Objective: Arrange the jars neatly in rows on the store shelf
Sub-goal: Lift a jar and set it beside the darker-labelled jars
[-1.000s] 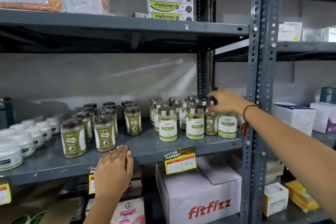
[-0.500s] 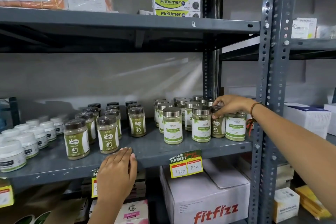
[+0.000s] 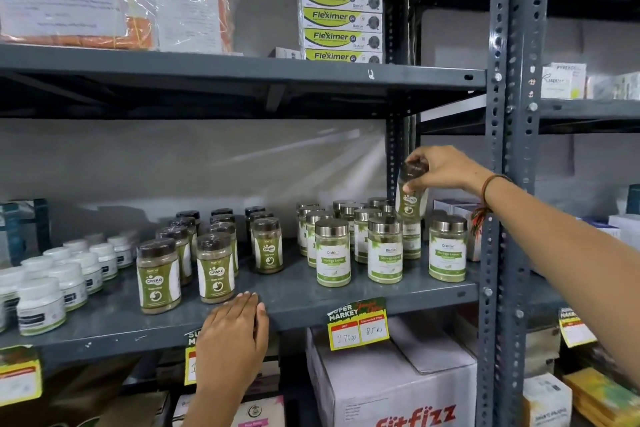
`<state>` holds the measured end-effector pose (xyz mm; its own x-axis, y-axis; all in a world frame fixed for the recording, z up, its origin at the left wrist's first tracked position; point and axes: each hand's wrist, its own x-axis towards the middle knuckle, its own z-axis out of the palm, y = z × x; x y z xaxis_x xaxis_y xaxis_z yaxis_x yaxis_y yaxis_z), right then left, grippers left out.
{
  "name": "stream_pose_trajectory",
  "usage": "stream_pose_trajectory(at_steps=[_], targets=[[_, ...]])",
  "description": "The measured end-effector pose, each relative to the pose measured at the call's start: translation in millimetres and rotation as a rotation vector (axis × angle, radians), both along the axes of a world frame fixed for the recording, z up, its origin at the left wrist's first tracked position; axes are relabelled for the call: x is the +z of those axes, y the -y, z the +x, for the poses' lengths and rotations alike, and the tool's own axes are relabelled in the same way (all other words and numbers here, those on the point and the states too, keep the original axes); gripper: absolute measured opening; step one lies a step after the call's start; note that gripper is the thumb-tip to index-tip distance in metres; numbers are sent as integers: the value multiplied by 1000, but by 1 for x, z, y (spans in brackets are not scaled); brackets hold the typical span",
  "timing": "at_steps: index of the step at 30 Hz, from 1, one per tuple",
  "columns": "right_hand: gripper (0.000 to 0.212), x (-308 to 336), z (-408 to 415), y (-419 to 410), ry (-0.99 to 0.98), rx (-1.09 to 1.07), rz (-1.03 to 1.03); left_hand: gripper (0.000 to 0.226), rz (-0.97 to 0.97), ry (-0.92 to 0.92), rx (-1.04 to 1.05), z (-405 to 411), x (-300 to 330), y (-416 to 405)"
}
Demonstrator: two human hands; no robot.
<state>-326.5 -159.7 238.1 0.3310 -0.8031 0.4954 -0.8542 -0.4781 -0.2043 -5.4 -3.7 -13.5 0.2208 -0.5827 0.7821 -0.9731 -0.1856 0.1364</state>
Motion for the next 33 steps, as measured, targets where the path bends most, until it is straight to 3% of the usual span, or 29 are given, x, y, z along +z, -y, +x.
stream_pose_trajectory(at_steps=[6, 12, 20, 26, 33], targets=[[63, 33, 28, -23, 99, 138, -45, 46, 12, -1, -6, 1, 0, 1], [53, 20, 87, -53, 280, 406, 149, 43, 14, 3, -17, 1, 2, 0], [60, -40, 172, -61, 74, 535, 355, 37, -8, 23, -39, 5, -1, 2], [67, -68, 207, -47, -119, 494, 311, 38, 15, 44, -31, 7, -2, 5], [68, -71, 218, -37, -74, 511, 410, 40, 31, 57, -27, 7, -1, 6]])
